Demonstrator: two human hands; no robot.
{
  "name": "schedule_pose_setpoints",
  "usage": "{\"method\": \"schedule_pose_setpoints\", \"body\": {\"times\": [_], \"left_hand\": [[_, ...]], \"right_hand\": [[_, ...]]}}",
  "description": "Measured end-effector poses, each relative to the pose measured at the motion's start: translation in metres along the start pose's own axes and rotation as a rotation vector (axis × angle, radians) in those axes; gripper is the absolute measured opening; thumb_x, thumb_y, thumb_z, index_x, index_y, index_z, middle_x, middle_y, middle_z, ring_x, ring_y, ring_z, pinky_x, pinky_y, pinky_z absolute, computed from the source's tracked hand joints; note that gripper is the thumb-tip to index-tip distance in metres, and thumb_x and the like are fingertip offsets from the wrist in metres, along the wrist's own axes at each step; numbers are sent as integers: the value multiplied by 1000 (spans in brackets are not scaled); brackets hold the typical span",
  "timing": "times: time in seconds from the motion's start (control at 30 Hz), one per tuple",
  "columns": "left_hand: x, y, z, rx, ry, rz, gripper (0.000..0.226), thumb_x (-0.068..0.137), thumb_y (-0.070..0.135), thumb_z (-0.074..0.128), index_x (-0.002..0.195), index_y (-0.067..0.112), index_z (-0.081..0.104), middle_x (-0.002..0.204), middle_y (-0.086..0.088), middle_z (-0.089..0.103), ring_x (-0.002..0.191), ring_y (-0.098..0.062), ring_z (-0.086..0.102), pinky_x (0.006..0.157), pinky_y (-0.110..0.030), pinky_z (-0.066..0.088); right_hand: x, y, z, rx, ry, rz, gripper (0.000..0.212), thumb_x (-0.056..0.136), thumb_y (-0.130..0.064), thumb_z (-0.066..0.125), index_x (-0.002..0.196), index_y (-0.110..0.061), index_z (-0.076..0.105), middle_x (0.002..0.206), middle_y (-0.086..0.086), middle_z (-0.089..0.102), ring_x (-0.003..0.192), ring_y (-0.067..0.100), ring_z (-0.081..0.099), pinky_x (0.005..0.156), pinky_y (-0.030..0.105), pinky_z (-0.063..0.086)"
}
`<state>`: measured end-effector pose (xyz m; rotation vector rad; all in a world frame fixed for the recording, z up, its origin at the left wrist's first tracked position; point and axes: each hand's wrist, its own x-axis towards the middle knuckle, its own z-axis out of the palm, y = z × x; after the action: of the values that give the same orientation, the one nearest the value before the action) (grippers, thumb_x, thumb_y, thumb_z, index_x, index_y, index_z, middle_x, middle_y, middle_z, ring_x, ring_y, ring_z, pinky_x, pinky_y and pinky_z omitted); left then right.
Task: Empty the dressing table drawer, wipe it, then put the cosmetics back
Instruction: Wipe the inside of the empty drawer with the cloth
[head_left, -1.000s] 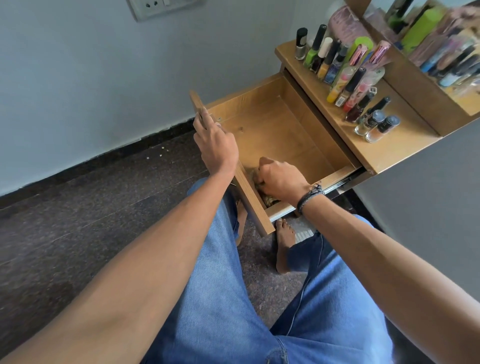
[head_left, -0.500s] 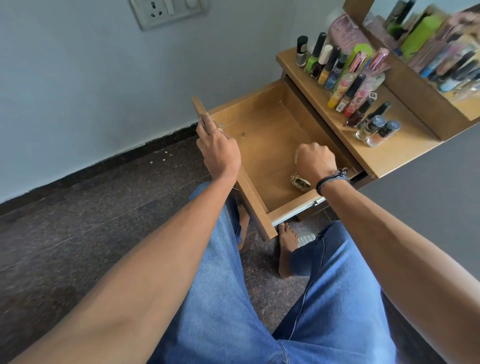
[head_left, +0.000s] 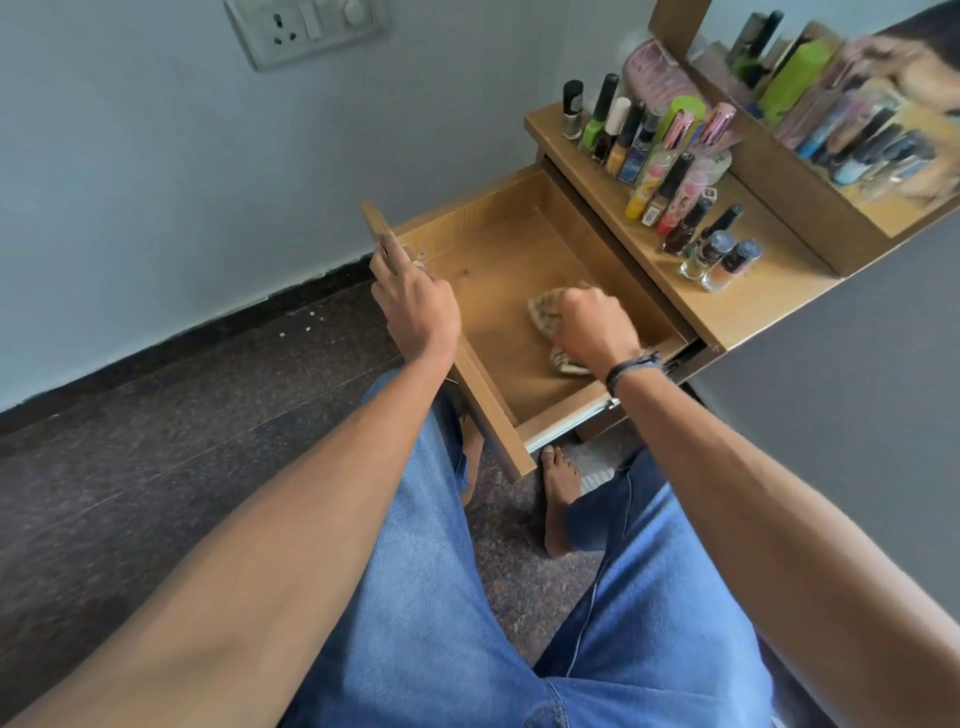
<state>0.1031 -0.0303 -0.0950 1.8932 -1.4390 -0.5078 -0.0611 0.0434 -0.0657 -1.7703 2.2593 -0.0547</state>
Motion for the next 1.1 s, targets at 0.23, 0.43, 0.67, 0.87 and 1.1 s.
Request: {"method": "schedule_pose_setpoints", "body": {"times": [0.23,0.43,0.67,0.87,1.1], "left_hand": [[1,-2,1,6,-3,1,53,103,11,37,156,12,28,157,-9,33,127,-28,46,93,-33,45],[1,-2,3,5,3,-1,54,103,11,37,156,12,28,156,-9,34,126,-27,47,94,-33,45],[0,-2,2,19,8,3,53,104,12,36,156,13,28,156,-9,34,127,-28,46,94,-34,46],[0,0,1,-4,4,-15,54,103,11,36,157,13,28,156,-8,34,125,-29,46,95,-36,42],[0,0,1,2,6,-15,55,103,10,37,157,14,27,156,-7,35,124,-28,47,92,-35,45]], "right_hand": [[-5,29,4,-166,-36,117,24,99,-6,45,111,-2,65,113,21,64,104,42,66,79,44,54],[-18,-14,31,-101,-49,41,29,108,-17,43,130,-15,63,121,19,56,99,35,69,78,39,61],[-41,-45,42,-14,-155,-71,21,95,5,51,110,-3,63,124,12,48,87,30,62,73,34,59],[-21,4,9,-120,-155,-20,36,98,-7,55,134,-11,60,142,17,48,103,36,68,85,43,60],[-4,30,-1,-284,-110,73,30,106,-17,43,132,-12,56,127,17,60,114,37,64,81,41,52]]}}
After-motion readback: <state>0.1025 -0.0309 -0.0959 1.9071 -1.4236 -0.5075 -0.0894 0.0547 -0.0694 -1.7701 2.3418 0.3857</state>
